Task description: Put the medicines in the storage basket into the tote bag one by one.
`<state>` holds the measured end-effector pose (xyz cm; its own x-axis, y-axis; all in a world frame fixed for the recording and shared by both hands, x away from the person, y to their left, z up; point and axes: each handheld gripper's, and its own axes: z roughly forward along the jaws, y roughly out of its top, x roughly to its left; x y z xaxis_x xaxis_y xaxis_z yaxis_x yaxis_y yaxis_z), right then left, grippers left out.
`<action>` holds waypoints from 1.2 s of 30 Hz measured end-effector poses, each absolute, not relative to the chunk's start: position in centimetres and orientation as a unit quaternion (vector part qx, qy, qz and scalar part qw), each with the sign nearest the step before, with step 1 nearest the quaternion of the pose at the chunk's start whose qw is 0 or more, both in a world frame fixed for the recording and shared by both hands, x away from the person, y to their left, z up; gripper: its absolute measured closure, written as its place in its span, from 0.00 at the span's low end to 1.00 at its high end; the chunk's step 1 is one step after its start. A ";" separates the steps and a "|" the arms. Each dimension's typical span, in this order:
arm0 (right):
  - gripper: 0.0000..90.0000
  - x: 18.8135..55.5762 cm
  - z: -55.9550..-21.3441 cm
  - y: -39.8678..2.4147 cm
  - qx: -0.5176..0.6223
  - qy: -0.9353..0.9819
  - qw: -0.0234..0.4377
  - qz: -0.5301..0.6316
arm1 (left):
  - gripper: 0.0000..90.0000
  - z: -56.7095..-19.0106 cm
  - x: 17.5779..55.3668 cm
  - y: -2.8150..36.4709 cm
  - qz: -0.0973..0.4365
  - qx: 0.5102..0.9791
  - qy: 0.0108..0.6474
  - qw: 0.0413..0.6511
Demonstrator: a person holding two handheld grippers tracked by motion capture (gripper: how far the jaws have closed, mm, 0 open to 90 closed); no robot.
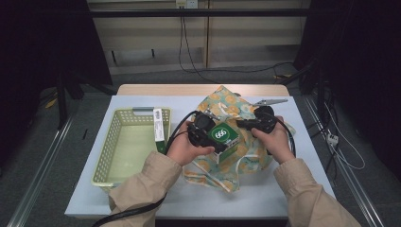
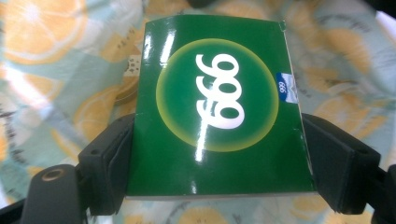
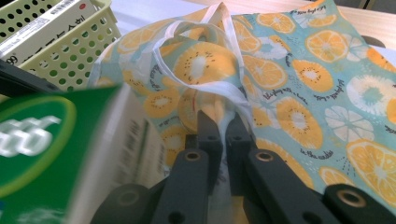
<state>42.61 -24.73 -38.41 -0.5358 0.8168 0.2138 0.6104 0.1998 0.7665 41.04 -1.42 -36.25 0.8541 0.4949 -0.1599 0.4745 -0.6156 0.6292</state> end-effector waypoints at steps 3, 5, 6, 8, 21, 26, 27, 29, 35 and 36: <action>0.99 42.5 -38.0 -24.7 0.464 0.765 0.125 0.430 | 0.20 -37.4 41.5 -1.9 0.011 0.898 0.276 0.343; 0.99 42.4 -37.7 -24.8 0.462 0.766 0.126 0.429 | 0.20 -38.1 41.8 -2.2 0.012 0.896 0.281 0.343; 0.99 42.4 -37.6 -24.8 0.461 0.766 0.129 0.429 | 0.20 -38.3 42.0 -2.3 0.014 0.898 0.280 0.340; 0.99 42.3 -37.4 -24.9 0.460 0.768 0.129 0.427 | 0.20 -38.8 42.4 -2.6 0.022 0.897 0.285 0.338; 0.99 42.2 -37.2 -24.6 0.458 0.768 0.129 0.428 | 0.19 -39.6 45.6 -3.1 0.049 0.884 0.318 0.340; 0.99 42.3 -37.4 -24.5 0.458 0.767 0.127 0.430 | 0.19 -39.5 46.8 -3.2 0.058 0.880 0.325 0.343; 0.99 42.4 -37.4 -24.4 0.458 0.768 0.127 0.430 | 0.19 -39.4 47.0 -3.3 0.065 0.879 0.327 0.341; 0.99 42.5 -37.5 -24.4 0.459 0.766 0.126 0.432 | 0.19 -39.4 47.3 -3.5 0.065 0.878 0.324 0.347; 0.99 42.8 -37.6 -24.2 0.462 0.763 0.124 0.435 | 0.19 -39.2 48.6 -3.8 0.083 0.872 0.334 0.348; 0.99 42.8 -37.6 -24.2 0.462 0.763 0.124 0.435 | 0.19 -39.1 48.8 -3.8 0.085 0.871 0.335 0.348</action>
